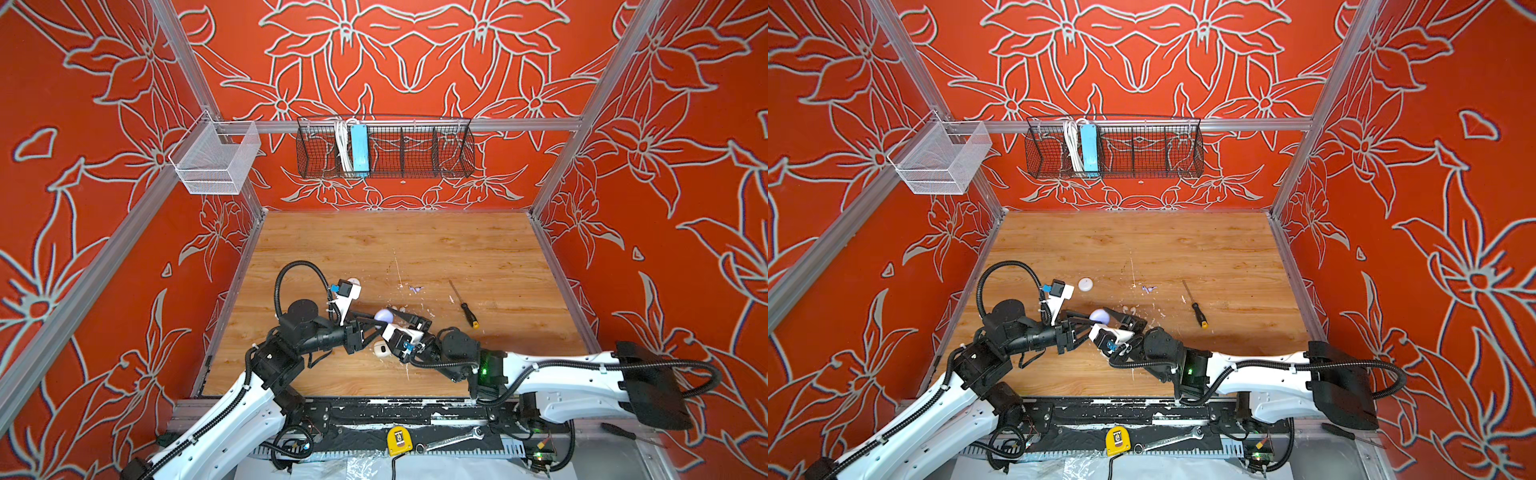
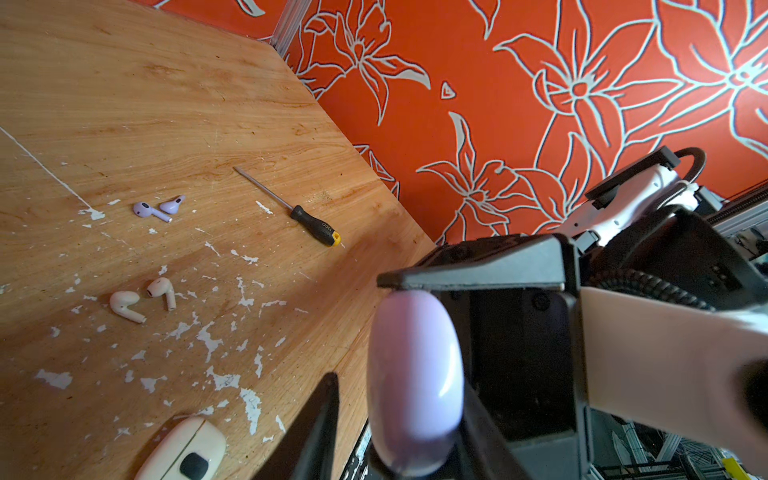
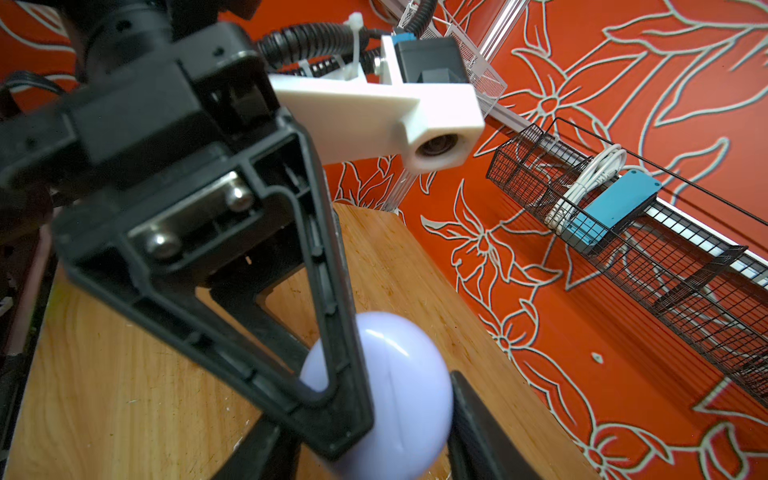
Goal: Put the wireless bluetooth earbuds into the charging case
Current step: 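Hold the lilac case out with the right gripper while the left gripper reaches for it, then close the left gripper on the lilac case while the right gripper releases it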
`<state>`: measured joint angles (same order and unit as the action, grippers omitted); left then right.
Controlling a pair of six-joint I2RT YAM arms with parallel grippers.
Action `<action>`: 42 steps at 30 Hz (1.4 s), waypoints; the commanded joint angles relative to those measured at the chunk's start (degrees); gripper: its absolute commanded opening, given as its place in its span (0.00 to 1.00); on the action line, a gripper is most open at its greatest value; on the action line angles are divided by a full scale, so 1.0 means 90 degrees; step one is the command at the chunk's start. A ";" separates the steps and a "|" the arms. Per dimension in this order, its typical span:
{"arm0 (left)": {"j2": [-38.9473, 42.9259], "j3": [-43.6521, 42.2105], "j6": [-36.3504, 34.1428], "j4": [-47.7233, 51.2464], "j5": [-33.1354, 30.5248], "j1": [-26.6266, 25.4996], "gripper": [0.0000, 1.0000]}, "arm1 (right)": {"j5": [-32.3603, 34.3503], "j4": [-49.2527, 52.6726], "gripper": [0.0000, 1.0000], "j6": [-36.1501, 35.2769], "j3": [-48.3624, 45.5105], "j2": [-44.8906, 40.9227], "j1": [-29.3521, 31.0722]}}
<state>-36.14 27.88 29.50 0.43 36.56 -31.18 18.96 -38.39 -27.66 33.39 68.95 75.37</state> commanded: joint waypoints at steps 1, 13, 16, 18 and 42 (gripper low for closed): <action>-0.0120 0.0135 -0.0082 -0.0114 -0.0049 -0.0076 0.42 | -0.0014 -0.0328 0.27 -0.0178 0.0200 0.0025 0.0070; -0.0117 0.0076 -0.0115 -0.0043 -0.0154 -0.0100 0.36 | 0.0202 -0.0717 0.27 -0.0260 0.0051 -0.0037 0.0064; -0.0031 0.0071 -0.0116 -0.0009 -0.0160 -0.0103 0.42 | 0.0337 -0.0695 0.27 -0.0232 0.0096 -0.0045 0.0066; 0.0016 0.0075 -0.0095 -0.0017 -0.0158 -0.0102 0.43 | 0.0403 -0.0691 0.27 -0.0201 0.0129 -0.0015 0.0070; -0.0115 0.0041 -0.0244 -0.0152 0.0020 -0.0107 0.00 | 0.0464 -0.0663 0.43 -0.0071 0.0268 0.0100 0.0063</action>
<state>-36.51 28.10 27.73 -0.78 34.68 -31.77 23.53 -40.47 -28.71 33.91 70.94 75.79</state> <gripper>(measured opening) 0.198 0.523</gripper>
